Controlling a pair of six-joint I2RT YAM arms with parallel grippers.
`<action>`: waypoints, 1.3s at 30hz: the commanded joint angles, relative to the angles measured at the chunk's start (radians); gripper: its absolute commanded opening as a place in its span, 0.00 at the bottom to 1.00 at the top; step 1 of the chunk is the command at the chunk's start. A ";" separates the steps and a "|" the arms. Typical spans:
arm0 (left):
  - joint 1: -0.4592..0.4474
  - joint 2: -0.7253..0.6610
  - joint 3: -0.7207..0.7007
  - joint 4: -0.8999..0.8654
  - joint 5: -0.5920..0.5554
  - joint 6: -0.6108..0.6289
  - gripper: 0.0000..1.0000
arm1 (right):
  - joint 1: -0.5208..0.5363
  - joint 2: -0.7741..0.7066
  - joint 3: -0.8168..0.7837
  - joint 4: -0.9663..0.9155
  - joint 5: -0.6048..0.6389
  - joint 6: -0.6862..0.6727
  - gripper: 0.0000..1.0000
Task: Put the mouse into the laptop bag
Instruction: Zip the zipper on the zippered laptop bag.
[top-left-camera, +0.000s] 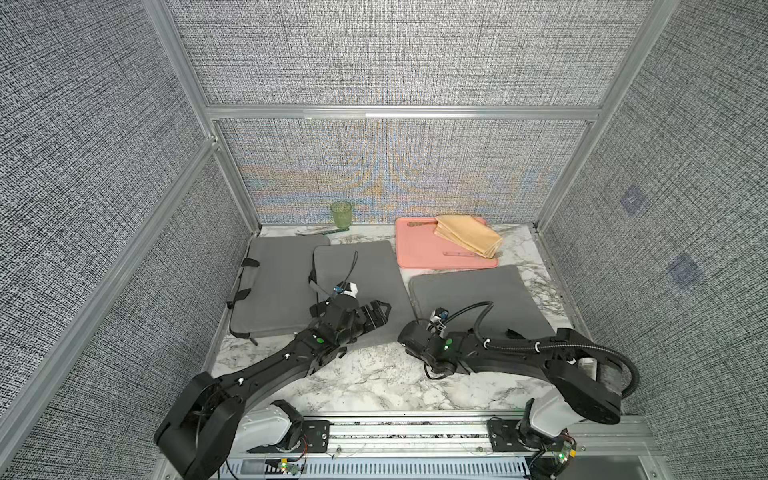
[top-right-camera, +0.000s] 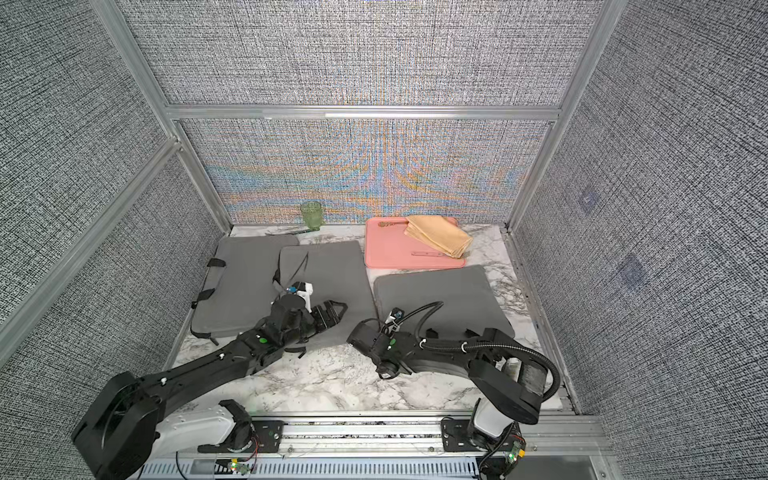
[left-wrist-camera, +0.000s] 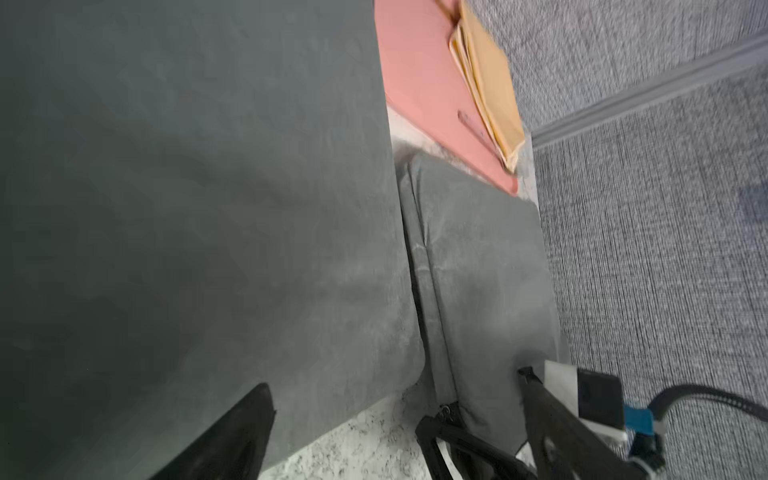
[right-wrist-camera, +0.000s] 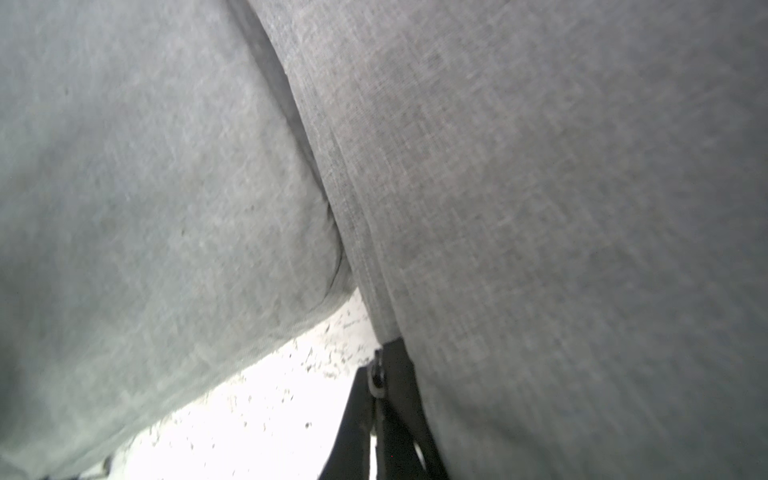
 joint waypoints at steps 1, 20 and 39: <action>-0.071 0.091 0.028 0.134 0.091 -0.047 0.94 | 0.001 -0.024 -0.008 0.049 -0.062 -0.058 0.00; -0.176 0.570 0.232 0.461 0.161 -0.170 0.24 | -0.003 -0.219 -0.200 0.197 -0.105 -0.104 0.00; -0.167 0.512 0.314 0.272 0.087 -0.126 0.91 | -0.071 -0.643 -0.510 0.197 -0.079 -0.139 0.00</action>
